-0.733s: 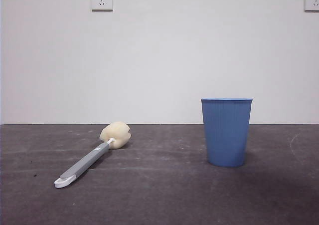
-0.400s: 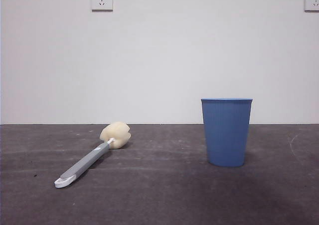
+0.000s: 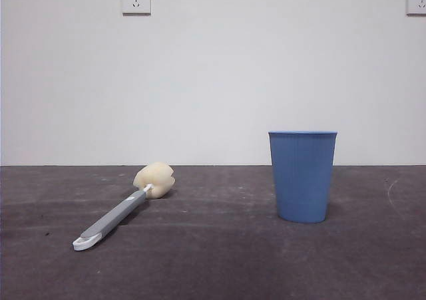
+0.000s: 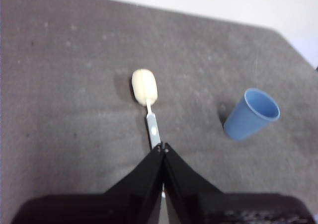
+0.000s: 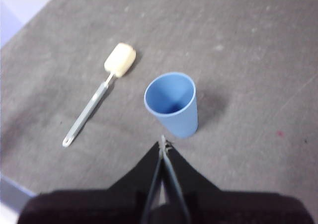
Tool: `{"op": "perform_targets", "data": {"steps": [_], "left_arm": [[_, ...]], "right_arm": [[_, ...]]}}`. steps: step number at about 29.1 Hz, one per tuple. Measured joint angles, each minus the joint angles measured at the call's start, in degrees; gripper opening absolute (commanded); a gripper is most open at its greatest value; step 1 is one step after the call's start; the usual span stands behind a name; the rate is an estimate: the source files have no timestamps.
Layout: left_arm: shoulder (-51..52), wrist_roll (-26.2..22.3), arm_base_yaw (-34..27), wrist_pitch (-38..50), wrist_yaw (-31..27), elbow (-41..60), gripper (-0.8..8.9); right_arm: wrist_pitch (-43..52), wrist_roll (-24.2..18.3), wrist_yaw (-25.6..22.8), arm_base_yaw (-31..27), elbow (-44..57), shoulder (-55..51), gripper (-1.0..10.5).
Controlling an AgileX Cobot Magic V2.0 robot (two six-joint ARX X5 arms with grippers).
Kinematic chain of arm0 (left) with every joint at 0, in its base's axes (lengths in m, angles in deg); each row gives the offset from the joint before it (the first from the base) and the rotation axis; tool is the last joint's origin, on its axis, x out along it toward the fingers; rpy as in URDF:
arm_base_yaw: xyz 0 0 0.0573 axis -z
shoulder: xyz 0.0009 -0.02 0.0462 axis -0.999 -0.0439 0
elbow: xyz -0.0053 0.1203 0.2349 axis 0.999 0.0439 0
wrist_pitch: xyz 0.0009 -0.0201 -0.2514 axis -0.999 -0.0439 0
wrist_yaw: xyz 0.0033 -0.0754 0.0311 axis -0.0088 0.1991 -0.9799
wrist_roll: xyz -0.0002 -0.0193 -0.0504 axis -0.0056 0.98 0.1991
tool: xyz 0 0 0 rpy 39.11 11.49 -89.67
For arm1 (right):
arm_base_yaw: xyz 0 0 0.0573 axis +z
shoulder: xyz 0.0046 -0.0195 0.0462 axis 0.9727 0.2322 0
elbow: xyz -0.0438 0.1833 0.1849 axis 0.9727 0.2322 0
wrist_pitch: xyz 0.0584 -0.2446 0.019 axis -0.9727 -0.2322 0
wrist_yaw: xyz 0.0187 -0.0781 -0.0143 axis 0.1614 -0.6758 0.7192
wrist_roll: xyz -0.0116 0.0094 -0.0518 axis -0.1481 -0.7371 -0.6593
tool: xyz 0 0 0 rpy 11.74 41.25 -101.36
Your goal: Pick up the cup brush,pick up the cup,insert the brush into the cup,clean the cup,put the cup brush back,put the cup back to the fixed position on the table
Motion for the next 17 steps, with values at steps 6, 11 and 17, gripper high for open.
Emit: {"op": "perform_targets", "data": {"steps": [6,11,17], "left_arm": [[-5.84,-6.73,0.0,-12.66,0.02,-7.87,-0.07],[-6.88,-9.53,0.0,-14.67,0.0,-8.44,-0.08],[-7.02,-9.88,0.0,-14.64,0.02,-8.44,2.29]], "right_arm": [[-8.39,-2.64,0.0,0.0,-6.6,3.58,-0.1],[-9.25,-3.02,-0.02,0.0,-6.97,4.92,-0.1],[-9.07,-3.04,-0.02,0.0,-6.97,4.94,2.3]]}}
